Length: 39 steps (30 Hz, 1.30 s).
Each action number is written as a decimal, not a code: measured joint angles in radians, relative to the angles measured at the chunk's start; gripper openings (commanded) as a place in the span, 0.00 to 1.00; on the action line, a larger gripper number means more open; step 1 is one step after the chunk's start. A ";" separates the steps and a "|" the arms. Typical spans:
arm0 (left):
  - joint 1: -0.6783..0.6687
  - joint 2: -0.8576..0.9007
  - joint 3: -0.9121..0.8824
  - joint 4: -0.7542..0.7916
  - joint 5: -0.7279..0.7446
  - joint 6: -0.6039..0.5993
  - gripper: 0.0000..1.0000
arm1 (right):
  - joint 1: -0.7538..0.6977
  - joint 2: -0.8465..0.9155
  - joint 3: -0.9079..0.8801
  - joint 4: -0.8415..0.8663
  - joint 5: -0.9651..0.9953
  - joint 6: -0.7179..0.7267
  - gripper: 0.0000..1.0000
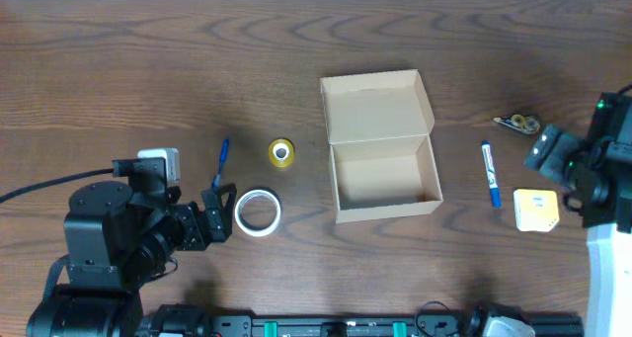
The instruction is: Pack container
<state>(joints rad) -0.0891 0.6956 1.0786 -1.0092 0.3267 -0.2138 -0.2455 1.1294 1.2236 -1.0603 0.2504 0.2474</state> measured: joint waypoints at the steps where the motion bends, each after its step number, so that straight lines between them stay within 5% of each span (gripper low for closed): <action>1: 0.000 0.000 0.000 0.003 -0.006 0.000 0.95 | 0.000 0.002 0.000 0.010 -0.008 -0.003 0.99; 27: 0.000 0.000 0.000 0.025 -0.098 -0.051 0.95 | -0.249 0.378 -0.004 -0.179 -0.053 0.098 0.99; 39: 0.000 0.000 0.000 0.018 -0.098 -0.051 0.95 | -0.340 0.385 -0.166 0.069 -0.229 0.258 0.99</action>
<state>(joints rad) -0.0891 0.6956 1.0786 -0.9909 0.2283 -0.2653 -0.5854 1.5139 1.0573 -0.9909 0.0212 0.5056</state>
